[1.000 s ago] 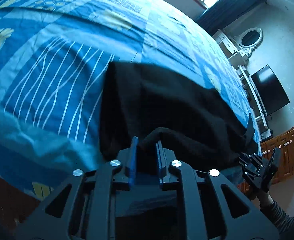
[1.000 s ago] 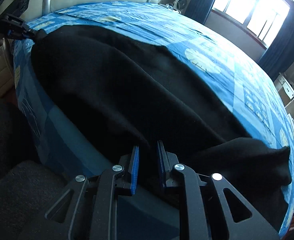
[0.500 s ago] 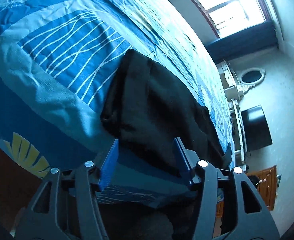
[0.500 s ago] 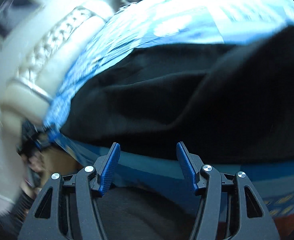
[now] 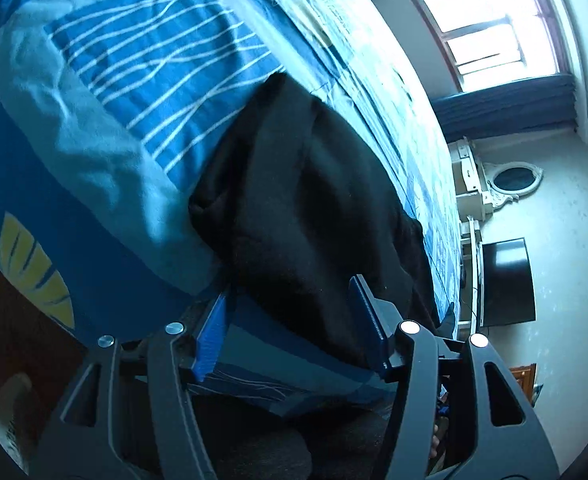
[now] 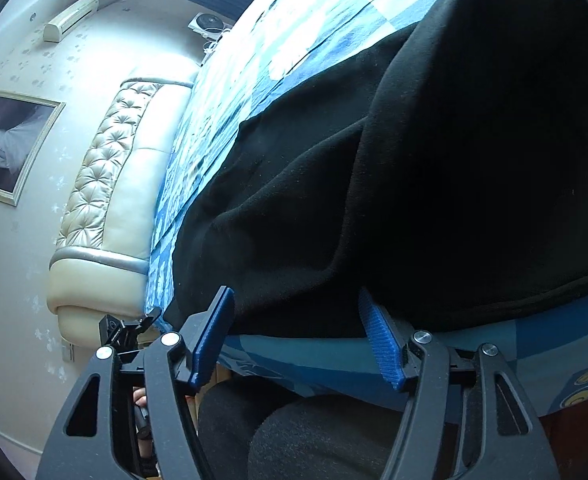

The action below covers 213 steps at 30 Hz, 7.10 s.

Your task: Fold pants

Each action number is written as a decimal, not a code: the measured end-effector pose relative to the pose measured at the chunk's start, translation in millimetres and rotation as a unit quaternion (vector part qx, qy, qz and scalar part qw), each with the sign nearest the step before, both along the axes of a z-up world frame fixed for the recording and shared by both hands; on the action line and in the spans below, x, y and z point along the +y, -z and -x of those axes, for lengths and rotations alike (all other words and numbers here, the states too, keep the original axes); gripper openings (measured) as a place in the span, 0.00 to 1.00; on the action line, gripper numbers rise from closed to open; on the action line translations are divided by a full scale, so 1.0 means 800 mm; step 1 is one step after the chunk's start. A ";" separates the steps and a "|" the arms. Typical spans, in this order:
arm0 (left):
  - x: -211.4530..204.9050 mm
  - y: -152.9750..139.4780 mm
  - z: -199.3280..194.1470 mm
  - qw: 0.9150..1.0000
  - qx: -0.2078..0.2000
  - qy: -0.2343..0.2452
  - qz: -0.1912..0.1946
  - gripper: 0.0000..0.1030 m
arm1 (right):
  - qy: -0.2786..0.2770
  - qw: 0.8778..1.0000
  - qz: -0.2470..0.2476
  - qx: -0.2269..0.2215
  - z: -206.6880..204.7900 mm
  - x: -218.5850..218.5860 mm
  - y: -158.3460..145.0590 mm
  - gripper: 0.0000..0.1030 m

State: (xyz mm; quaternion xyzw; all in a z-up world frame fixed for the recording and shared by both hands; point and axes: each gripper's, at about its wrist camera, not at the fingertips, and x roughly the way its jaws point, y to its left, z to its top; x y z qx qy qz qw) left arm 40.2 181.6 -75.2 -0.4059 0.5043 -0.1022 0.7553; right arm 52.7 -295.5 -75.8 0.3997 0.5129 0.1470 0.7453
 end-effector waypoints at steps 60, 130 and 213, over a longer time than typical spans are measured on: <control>-0.126 -0.038 -0.033 0.956 -0.054 0.091 -0.272 0.77 | 0.260 0.901 0.323 0.130 -0.192 -0.392 -0.021 0.38; -0.171 -0.043 -0.008 0.954 -0.063 0.080 -0.281 0.89 | 0.279 0.952 0.127 -0.022 0.138 -0.570 -0.031 0.58; -0.224 -0.031 -0.053 0.917 -0.113 0.174 -0.341 0.97 | -0.285 0.940 0.176 -0.058 -0.348 0.099 0.023 0.03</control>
